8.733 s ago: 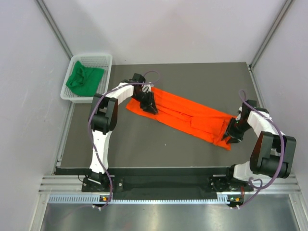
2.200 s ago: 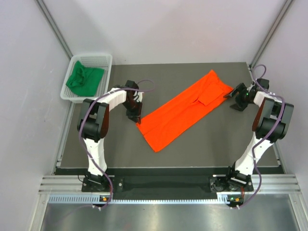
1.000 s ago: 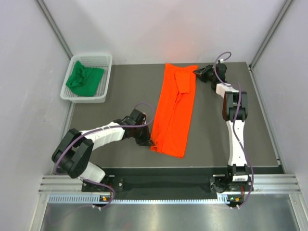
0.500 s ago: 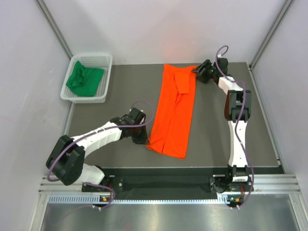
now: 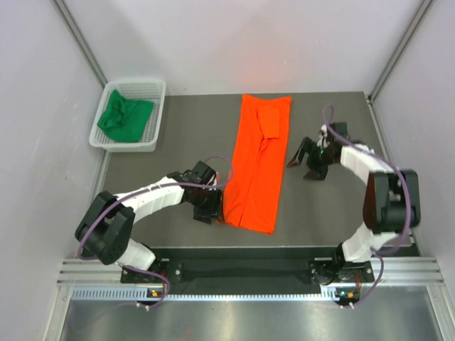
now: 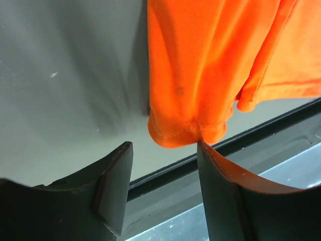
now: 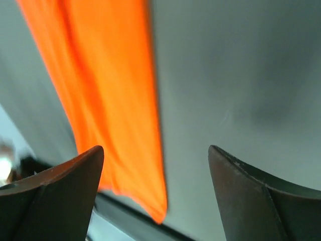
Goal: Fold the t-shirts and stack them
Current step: Fold the tshirt
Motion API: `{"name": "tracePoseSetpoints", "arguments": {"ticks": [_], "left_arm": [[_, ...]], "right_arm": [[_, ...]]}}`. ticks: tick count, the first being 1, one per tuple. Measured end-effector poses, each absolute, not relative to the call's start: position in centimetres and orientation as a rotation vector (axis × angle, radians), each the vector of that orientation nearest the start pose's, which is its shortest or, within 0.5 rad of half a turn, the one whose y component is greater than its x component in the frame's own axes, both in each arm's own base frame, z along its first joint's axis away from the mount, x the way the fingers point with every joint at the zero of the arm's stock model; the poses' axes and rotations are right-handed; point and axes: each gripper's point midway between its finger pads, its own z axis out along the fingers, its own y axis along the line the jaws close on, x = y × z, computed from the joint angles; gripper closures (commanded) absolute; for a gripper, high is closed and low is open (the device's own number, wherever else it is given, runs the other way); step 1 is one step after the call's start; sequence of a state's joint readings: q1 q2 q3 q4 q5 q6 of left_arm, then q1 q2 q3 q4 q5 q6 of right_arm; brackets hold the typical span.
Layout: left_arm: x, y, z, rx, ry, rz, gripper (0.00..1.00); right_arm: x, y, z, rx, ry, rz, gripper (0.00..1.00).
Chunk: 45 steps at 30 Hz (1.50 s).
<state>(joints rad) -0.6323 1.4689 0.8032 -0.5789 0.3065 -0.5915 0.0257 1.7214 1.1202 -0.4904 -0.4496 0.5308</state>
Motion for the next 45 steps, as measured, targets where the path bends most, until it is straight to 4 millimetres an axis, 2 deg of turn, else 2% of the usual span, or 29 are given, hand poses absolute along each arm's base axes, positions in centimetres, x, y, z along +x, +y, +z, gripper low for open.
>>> {"name": "tracePoseSetpoints", "arguments": {"ticks": [2, 5, 7, 11, 13, 17, 20, 24, 30, 35, 36, 37, 38, 41, 45], "left_arm": [[16.9, -21.5, 3.9, 0.135, 2.986, -0.66, 0.41], [17.1, -20.9, 3.9, 0.114, 2.996, -0.64, 0.4], [17.6, -20.4, 4.2, 0.076, 2.987, -0.634, 0.4], [19.6, -18.7, 5.6, -0.062, 2.919, -0.67, 0.4], [20.6, -17.9, 6.5, -0.129, 2.879, -0.708, 0.41], [21.1, -17.5, 7.4, -0.164, 2.846, -0.752, 0.41], [21.0, -17.8, 7.5, -0.157, 2.847, -0.777, 0.41], [21.0, -17.8, 7.7, -0.164, 2.846, -0.805, 0.41], [20.8, -18.2, 8.0, -0.155, 2.848, -0.851, 0.37], [21.3, -18.6, 8.2, -0.133, 2.85, -0.876, 0.37], [21.3, -18.7, 8.3, -0.129, 2.851, -0.881, 0.36], [21.4, -18.8, 8.3, -0.124, 2.853, -0.887, 0.36], [21.4, -18.9, 8.2, -0.122, 2.856, -0.895, 0.36], [21.3, -19.3, 7.9, -0.115, 2.872, -0.932, 0.36], [21.2, -20.2, 7.2, -0.104, 2.878, -1.012, 0.36]], "right_arm": [[31.5, 12.7, 7.6, 0.437, 2.693, 0.823, 0.15], [25.9, 15.1, 8.0, 0.323, 2.711, 0.905, 0.16], [22.1, 16.3, 7.7, 0.279, 2.724, 0.954, 0.22], [16.9, 17.6, 6.0, 0.288, 2.734, 1.039, 0.36], [15.1, 18.2, 5.1, 0.313, 2.748, 1.075, 0.38], [14.0, 19.5, 4.3, 0.322, 2.753, 1.122, 0.4], [14.1, 20.6, 3.9, 0.305, 2.757, 1.139, 0.45], [13.2, 20.9, 2.8, 0.311, 2.814, 1.091, 0.46], [13.7, 21.3, 2.6, 0.361, 2.807, 1.089, 0.48], [13.9, 21.8, 2.2, 0.387, 2.823, 1.113, 0.59], [13.9, 21.8, 2.1, 0.395, 2.828, 1.114, 0.67], [13.9, 21.8, 2.1, 0.395, 2.828, 1.111, 0.88], [13.8, 21.7, 1.9, 0.39, 2.83, 1.099, 0.97], [13.3, 20.8, 1.1, 0.435, 2.856, 1.057, 1.0], [13.3, 19.5, 1.2, 0.439, 2.85, 1.011, 1.0]]}}
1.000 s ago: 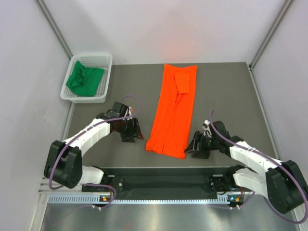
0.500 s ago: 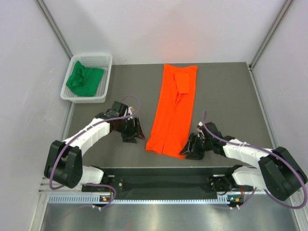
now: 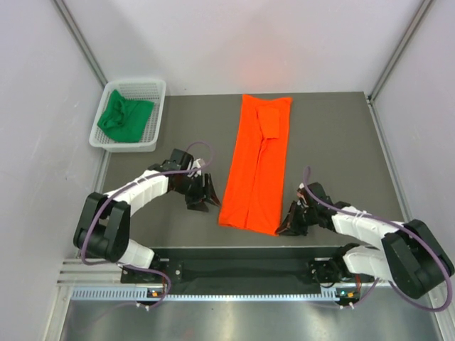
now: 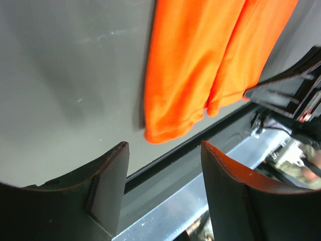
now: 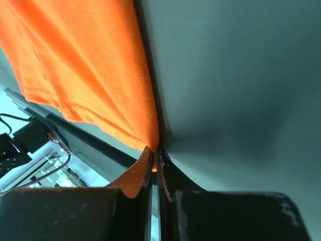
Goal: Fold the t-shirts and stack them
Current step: Fold the tshirt
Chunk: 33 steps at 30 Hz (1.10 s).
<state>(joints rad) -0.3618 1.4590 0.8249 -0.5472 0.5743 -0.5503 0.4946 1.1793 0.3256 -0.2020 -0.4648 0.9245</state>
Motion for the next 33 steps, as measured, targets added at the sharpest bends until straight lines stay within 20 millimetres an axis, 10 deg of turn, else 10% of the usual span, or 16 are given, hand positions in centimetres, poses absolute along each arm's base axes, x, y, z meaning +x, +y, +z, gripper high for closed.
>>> {"name": "tracePoseSetpoints", "arguments": {"ticks": [19, 23, 25, 33], "left_arm": [[18.1, -24.3, 2.8, -0.073, 3.013, -1.145, 0.53], [17.1, -25.5, 2.5, -0.048, 3.023, -1.173, 0.68], [16.3, -25.7, 2.1, -0.058, 3.044, -1.192, 0.99], [13.3, -26.8, 1.6, -0.017, 3.093, -1.227, 1.0]], "right_arm": [[12.0, 16.7, 1.0, 0.427, 2.829, 1.02, 1.0], [11.8, 16.6, 1.0, 0.422, 2.826, 1.027, 1.0], [11.7, 16.6, 1.0, 0.421, 2.823, 1.035, 1.0], [10.6, 15.9, 1.0, 0.399, 2.829, 1.02, 1.0]]}}
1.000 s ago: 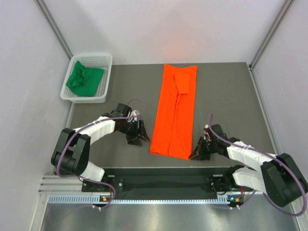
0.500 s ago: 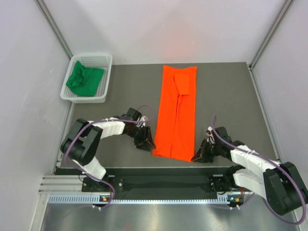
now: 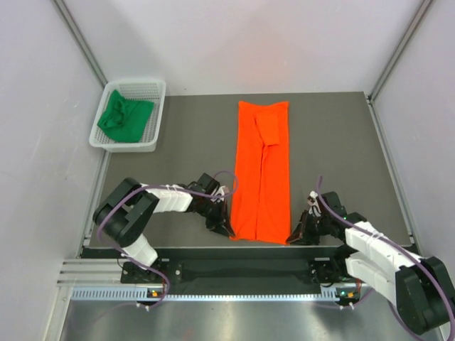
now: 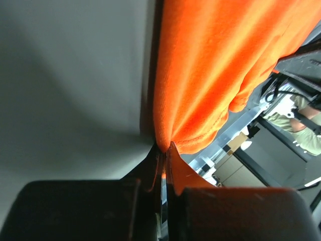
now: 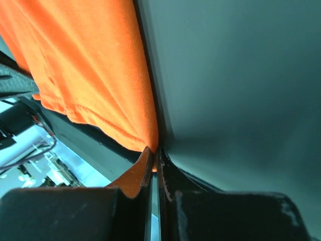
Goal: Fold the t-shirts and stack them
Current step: Fold the tshirt
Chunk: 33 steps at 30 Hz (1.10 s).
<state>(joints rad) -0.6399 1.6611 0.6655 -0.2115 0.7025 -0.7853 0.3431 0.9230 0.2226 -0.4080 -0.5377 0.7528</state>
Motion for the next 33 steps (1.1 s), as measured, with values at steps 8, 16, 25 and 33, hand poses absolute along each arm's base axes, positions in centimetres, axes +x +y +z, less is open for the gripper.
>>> {"name": "tracePoseSetpoints", "arguments": {"ticks": [8, 16, 25, 33], "left_arm": [[10.5, -26.6, 1.9, -0.016, 3.101, -1.225, 1.0], [12.1, -27.8, 5.7, -0.084, 3.024, -1.337, 1.0], [30.2, -31.2, 13.1, -0.282, 2.709, -1.522, 1.0], [38.8, -31.8, 11.5, -0.393, 2.665, -1.546, 1.0]], "right_arm": [[8.6, 14.9, 1.7, 0.358, 2.842, 0.989, 1.0], [9.7, 14.6, 4.3, 0.409, 2.877, 0.971, 1.0], [26.8, 14.6, 11.0, 0.361, 2.753, 0.973, 1.0], [36.7, 13.9, 10.7, 0.333, 2.719, 0.994, 1.0]]}}
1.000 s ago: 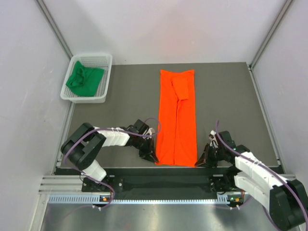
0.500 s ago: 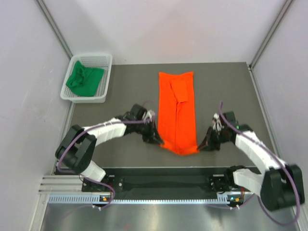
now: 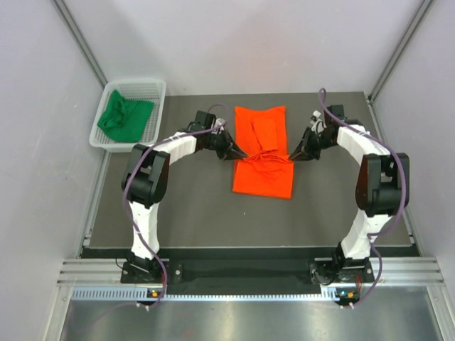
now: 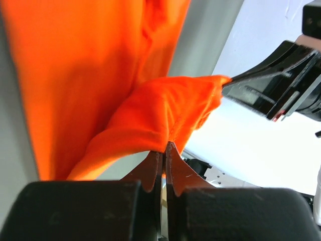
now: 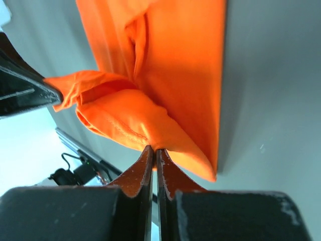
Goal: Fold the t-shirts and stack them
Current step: Fold the tshirt
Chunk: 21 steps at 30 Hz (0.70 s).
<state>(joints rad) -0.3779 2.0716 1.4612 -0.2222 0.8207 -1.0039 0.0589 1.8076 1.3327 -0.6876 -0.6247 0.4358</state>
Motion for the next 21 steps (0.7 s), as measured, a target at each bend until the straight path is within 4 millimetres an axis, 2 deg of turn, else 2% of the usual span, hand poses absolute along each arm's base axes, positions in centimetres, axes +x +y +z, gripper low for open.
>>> {"name": "tracePoseSetpoints", "arguments": {"ticks": [4, 12, 18, 19, 21], "left_arm": [[39.6, -31.1, 10.3, -0.452, 2.68, -1.541, 1.0], [40.9, -29.4, 8.7, -0.567, 2.684, -1.526, 1.0], [42.2, -29.3, 7.7, -0.597, 2.685, -1.533, 1.0], [42.4, -29.4, 7.5, -0.597, 2.686, -1.533, 0.99], [43.0, -29.5, 7.0, -0.596, 2.69, -1.529, 0.85]], "right_arm": [[38.1, 13.3, 9.7, 0.355, 2.737, 1.011, 1.0], [39.3, 13.8, 7.8, 0.361, 2.782, 1.078, 1.0], [40.6, 14.0, 7.6, 0.353, 2.782, 1.098, 1.0], [40.8, 14.0, 7.6, 0.354, 2.78, 1.099, 1.0], [41.4, 14.1, 7.6, 0.351, 2.775, 1.102, 0.92]]}}
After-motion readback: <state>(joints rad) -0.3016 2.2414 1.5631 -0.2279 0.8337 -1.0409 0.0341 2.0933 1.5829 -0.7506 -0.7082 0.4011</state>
